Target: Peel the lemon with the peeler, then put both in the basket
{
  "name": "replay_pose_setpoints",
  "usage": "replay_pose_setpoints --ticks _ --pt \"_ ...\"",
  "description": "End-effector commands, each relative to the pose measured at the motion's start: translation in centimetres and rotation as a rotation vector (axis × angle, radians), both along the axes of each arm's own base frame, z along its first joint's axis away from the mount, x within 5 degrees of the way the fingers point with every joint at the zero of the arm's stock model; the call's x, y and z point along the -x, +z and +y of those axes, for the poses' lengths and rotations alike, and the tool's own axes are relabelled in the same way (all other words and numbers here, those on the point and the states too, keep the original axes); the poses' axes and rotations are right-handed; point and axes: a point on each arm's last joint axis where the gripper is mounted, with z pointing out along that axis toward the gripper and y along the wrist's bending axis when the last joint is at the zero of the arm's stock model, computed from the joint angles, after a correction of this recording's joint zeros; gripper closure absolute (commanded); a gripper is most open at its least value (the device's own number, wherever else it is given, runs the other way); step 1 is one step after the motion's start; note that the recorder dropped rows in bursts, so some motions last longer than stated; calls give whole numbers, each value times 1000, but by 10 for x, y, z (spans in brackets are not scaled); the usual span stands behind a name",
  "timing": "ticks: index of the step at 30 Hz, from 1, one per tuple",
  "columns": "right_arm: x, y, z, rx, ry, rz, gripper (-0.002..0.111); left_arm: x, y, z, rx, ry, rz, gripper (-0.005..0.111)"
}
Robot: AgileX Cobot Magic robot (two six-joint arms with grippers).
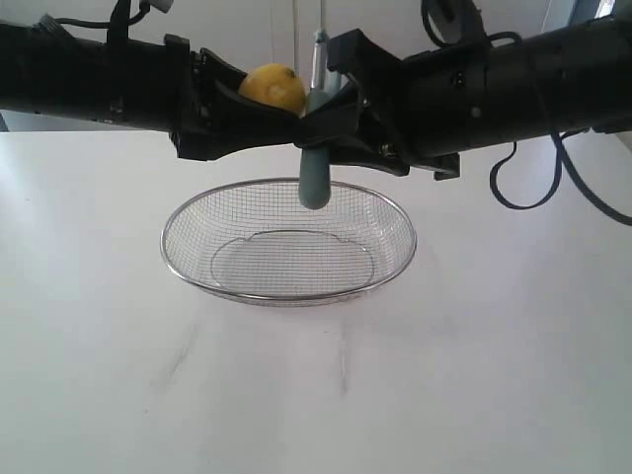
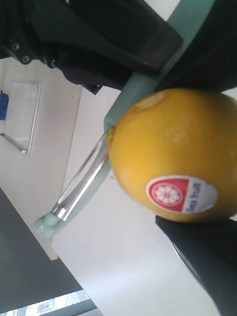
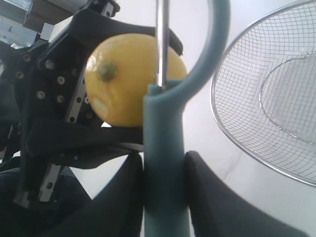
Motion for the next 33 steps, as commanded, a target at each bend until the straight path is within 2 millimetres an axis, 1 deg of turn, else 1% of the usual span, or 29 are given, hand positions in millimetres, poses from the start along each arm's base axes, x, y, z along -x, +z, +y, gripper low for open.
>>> replay_pose_setpoints --ticks 1,27,33 --pt "1 6 -2 -5 -6 -20 108 2 6 -1 32 -15 1 107" --pt "-1 5 -3 14 -26 -37 108 1 5 -1 28 0 2 107" --pt "-5 3 -6 55 -57 -69 108 1 5 -1 28 0 2 107"
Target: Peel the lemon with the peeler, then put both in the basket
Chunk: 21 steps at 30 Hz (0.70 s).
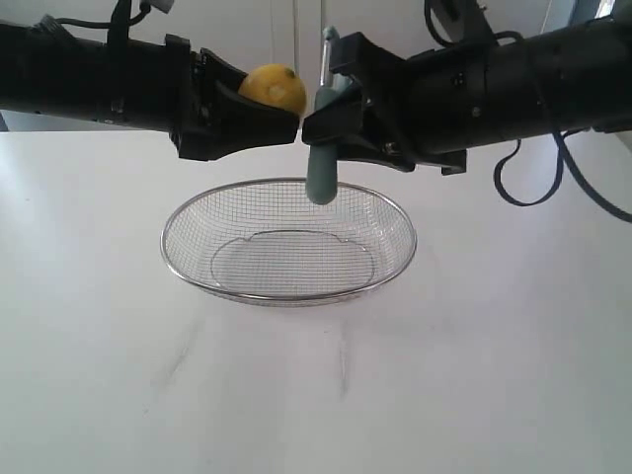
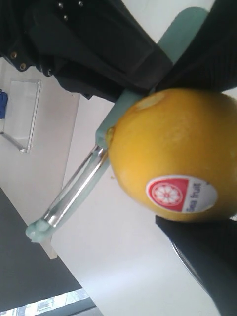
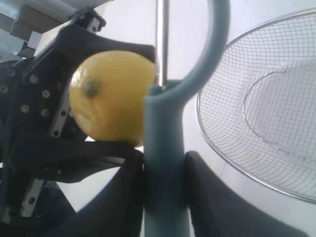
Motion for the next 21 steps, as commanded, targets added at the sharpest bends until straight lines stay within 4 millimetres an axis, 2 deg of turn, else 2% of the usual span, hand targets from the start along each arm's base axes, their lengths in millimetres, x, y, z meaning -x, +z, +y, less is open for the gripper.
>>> replay_pose_setpoints --ticks 1,7,10,15,21 --pt "-1 3 -4 43 -16 -36 108 1 6 -1 30 -4 3 107" --pt "-5 -7 -14 213 -63 -37 108 1 6 -1 30 -4 3 107" --pt "-6 -5 -17 296 -45 -41 108 1 6 -1 30 -4 3 107" --pt "-19 -11 -11 368 40 13 108 1 6 -1 30 -4 3 107" --pt "-39 -27 -4 427 115 91 108 1 6 -1 30 -4 3 107"
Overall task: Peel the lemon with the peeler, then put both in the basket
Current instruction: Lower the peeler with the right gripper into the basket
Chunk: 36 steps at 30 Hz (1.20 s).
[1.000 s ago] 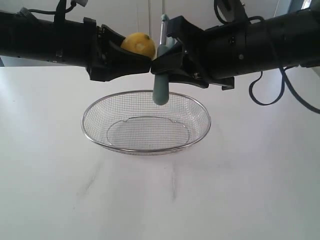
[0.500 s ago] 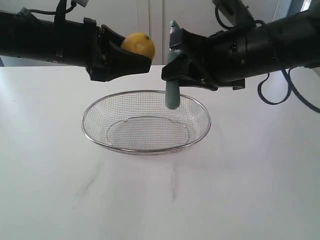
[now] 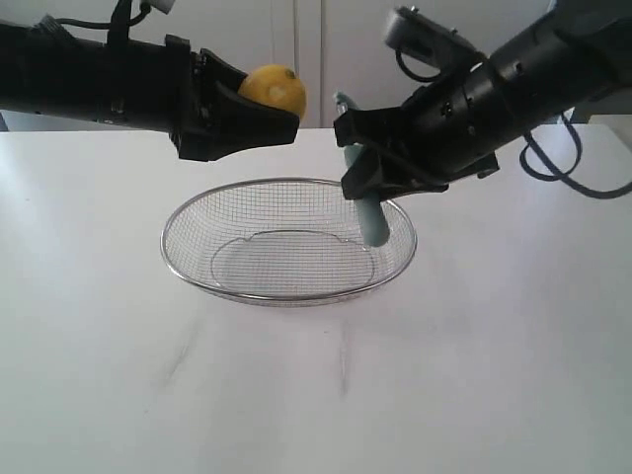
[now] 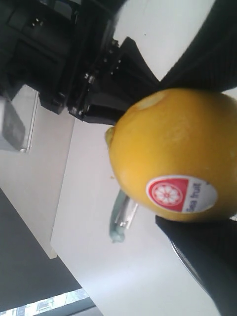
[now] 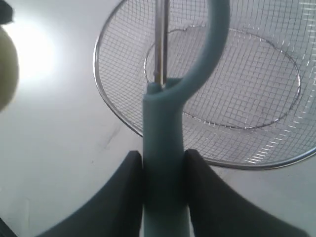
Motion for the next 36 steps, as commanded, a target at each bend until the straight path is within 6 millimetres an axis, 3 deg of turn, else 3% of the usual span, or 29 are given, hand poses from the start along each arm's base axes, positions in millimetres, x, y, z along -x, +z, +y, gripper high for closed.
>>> replay_pose_setpoints --ticks 1,16,29,36 --pt "-14 -7 3 45 36 47 108 1 6 -1 32 -3 4 107" --pt "-61 -33 8 254 128 60 108 1 6 -1 32 -3 4 107" --pt "-96 -61 20 288 166 101 108 1 6 -1 32 -3 4 107" --pt "-106 -68 23 325 276 13 108 1 6 -1 32 -3 4 107"
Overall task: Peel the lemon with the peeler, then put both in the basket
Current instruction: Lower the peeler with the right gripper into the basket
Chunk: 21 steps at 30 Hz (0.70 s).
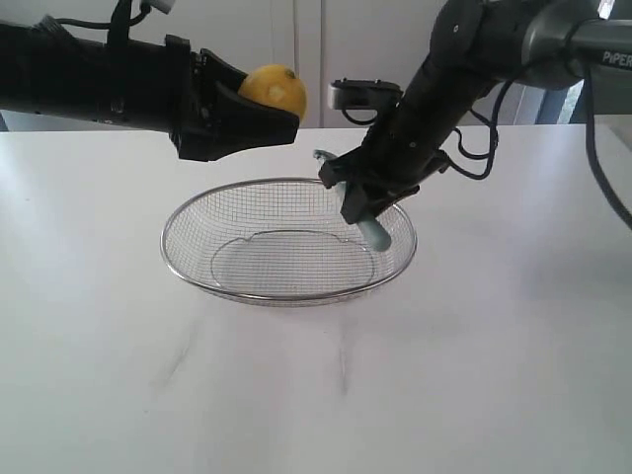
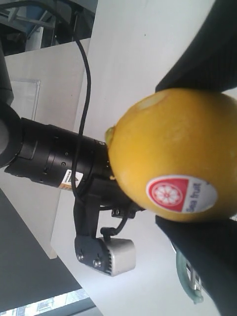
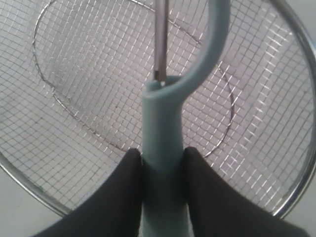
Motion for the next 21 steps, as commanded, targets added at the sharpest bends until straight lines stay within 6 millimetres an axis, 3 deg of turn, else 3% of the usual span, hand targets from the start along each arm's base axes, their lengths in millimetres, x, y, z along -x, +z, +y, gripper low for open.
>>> replay_pose_setpoints --ticks 1,9,21 --pt "-4 0 0 16 103 -69 108 1 6 -1 32 -3 4 107" --pt "-7 -9 1 51 195 -103 108 2 6 -1 33 -4 4 107" --pt "-6 -37 30 68 279 -129 108 2 6 -1 33 -4 4 107"
